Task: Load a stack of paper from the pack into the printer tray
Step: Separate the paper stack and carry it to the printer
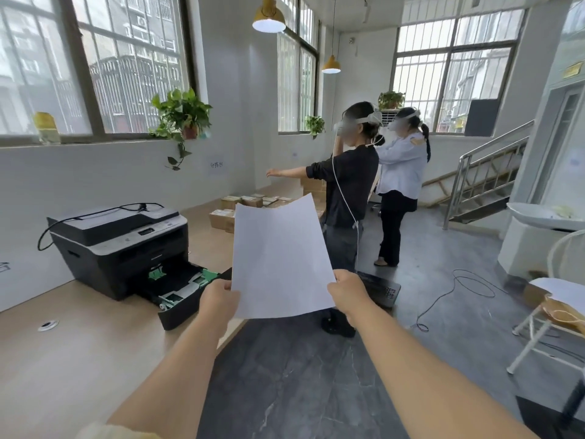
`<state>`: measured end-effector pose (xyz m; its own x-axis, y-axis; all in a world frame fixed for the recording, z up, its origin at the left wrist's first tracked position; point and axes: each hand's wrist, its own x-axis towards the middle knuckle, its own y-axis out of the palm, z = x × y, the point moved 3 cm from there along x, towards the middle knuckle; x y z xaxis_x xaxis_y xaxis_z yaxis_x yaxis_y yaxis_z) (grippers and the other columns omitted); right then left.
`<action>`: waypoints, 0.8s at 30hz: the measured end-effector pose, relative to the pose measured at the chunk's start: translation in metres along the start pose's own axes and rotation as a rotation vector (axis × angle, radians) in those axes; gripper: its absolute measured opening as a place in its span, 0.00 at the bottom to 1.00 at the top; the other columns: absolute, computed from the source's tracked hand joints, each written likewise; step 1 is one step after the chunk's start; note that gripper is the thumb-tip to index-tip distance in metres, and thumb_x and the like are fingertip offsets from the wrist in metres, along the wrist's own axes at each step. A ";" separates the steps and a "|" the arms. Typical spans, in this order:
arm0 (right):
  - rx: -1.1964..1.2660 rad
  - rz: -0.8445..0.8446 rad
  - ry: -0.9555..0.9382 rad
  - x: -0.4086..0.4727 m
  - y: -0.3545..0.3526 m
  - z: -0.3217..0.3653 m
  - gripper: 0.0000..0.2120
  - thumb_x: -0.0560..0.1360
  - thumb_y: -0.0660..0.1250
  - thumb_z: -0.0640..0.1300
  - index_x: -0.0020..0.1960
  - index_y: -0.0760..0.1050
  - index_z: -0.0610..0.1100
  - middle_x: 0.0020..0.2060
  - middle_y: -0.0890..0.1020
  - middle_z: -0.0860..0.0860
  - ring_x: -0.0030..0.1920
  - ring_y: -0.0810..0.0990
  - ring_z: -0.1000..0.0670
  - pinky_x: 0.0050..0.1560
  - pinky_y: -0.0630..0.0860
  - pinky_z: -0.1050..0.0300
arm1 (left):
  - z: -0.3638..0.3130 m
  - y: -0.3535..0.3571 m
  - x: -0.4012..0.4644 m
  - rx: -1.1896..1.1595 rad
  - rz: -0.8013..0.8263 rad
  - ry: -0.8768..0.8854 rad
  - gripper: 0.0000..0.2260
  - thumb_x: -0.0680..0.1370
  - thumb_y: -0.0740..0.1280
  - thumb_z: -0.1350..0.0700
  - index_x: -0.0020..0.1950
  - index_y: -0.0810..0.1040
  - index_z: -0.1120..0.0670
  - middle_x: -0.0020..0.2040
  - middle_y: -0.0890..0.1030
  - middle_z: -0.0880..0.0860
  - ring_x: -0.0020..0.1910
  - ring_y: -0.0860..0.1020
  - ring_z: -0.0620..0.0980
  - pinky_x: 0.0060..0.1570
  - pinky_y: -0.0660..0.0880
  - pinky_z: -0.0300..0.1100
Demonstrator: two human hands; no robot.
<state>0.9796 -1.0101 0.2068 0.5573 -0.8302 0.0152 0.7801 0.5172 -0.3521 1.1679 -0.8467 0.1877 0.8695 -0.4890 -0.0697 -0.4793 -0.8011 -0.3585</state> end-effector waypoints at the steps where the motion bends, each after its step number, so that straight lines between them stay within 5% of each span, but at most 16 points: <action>1: 0.005 0.013 0.002 0.014 -0.001 0.000 0.14 0.73 0.54 0.31 0.45 0.76 0.43 0.36 0.78 0.52 0.33 0.73 0.52 0.29 0.66 0.62 | -0.003 0.006 0.012 0.004 -0.012 -0.011 0.08 0.67 0.59 0.64 0.34 0.77 0.59 0.34 0.74 0.58 0.35 0.67 0.53 0.36 0.63 0.45; 6: -0.012 0.091 -0.009 0.088 -0.004 0.000 0.13 0.74 0.56 0.33 0.51 0.78 0.41 0.46 0.82 0.46 0.45 0.79 0.44 0.40 0.75 0.54 | -0.013 0.032 0.061 -0.065 -0.074 -0.054 0.09 0.65 0.60 0.62 0.38 0.79 0.61 0.40 0.81 0.62 0.38 0.75 0.56 0.41 0.77 0.51; 9: -0.025 0.135 -0.024 0.125 0.001 0.001 0.13 0.76 0.56 0.34 0.53 0.77 0.40 0.46 0.81 0.47 0.43 0.78 0.47 0.35 0.73 0.60 | -0.016 0.042 0.081 -0.050 -0.108 -0.073 0.08 0.70 0.60 0.64 0.41 0.79 0.61 0.43 0.82 0.63 0.39 0.77 0.58 0.41 0.76 0.50; 12: -0.014 0.186 -0.018 0.153 0.014 -0.002 0.11 0.76 0.56 0.34 0.43 0.76 0.43 0.40 0.78 0.48 0.36 0.75 0.51 0.30 0.68 0.62 | -0.021 0.043 0.092 -0.045 -0.143 -0.084 0.08 0.72 0.60 0.65 0.38 0.77 0.58 0.40 0.80 0.61 0.37 0.73 0.54 0.38 0.71 0.44; 24: -0.010 0.342 -0.041 0.269 0.099 0.005 0.13 0.75 0.54 0.34 0.40 0.75 0.44 0.39 0.79 0.49 0.38 0.76 0.49 0.35 0.71 0.59 | -0.011 0.029 0.198 0.017 -0.295 -0.136 0.14 0.74 0.61 0.64 0.31 0.73 0.51 0.42 0.78 0.56 0.42 0.75 0.57 0.43 0.72 0.47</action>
<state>1.2084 -1.1815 0.1803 0.7973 -0.5998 -0.0680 0.5433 0.7621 -0.3522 1.3252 -0.9706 0.1741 0.9792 -0.1848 -0.0837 -0.2028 -0.8952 -0.3969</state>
